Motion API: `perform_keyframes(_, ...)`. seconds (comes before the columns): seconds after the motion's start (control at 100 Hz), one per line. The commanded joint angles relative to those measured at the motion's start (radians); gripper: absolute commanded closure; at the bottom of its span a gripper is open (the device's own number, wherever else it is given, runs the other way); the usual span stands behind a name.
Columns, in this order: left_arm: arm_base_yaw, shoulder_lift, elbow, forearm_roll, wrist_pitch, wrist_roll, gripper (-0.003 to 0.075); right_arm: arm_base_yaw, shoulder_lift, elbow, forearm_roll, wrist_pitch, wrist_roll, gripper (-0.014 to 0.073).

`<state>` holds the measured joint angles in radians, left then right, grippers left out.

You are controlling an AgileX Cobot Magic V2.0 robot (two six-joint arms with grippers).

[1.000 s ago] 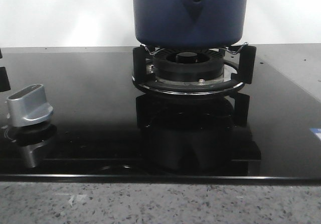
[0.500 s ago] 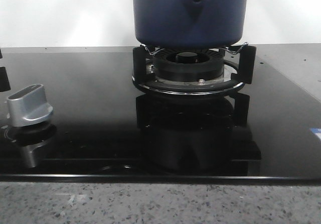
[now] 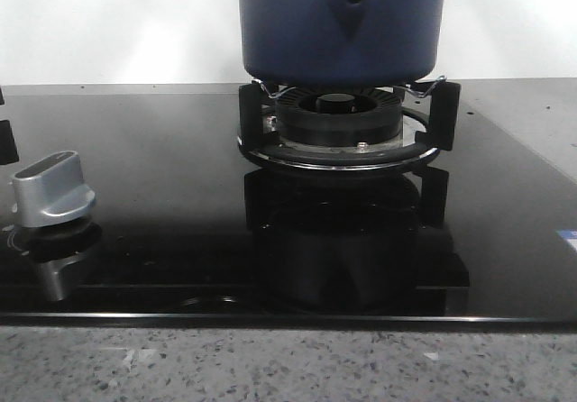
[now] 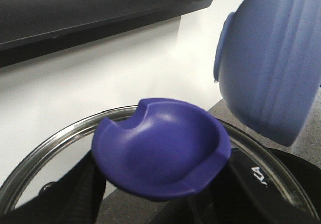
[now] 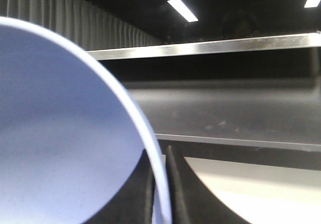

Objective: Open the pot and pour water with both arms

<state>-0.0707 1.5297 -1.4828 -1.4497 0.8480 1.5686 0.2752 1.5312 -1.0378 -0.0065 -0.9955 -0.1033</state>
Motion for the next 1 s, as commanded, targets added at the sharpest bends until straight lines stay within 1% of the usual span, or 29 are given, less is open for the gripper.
perform_keyframes(0.0, -0.001, -0.052, -0.032, -0.096, -0.002, -0.009, 0.0549, -0.005, -0.036, -0.03, 0.007, -0.082, -0.007, 0.0641)
perform_keyframes(0.49, -0.001, -0.052, -0.032, -0.096, -0.002, -0.009, 0.0549, -0.005, -0.036, -0.03, 0.007, -0.073, -0.007, 0.0641)
perform_keyframes(0.66, -0.001, -0.052, -0.032, -0.101, -0.002, -0.009, 0.0549, -0.005, -0.039, -0.03, 0.013, -0.03, -0.007, 0.0641)
perform_keyframes(0.8, -0.001, -0.052, -0.032, -0.103, 0.0, -0.009, 0.0549, -0.005, -0.06, -0.048, 0.054, 0.102, -0.01, 0.0641)
perform_keyframes(0.87, -0.001, -0.052, -0.032, -0.103, 0.004, -0.009, 0.0549, -0.005, -0.082, -0.071, 0.059, 0.206, -0.014, 0.0641)
perform_keyframes(0.94, -0.001, -0.052, -0.032, -0.11, 0.011, -0.009, 0.0549, -0.005, -0.104, -0.107, 0.074, 0.355, -0.014, 0.0641)
perform_keyframes(0.99, -0.001, -0.052, -0.032, -0.119, 0.013, -0.009, 0.0549, -0.008, -0.122, -0.148, 0.112, 0.496, -0.014, 0.0641)
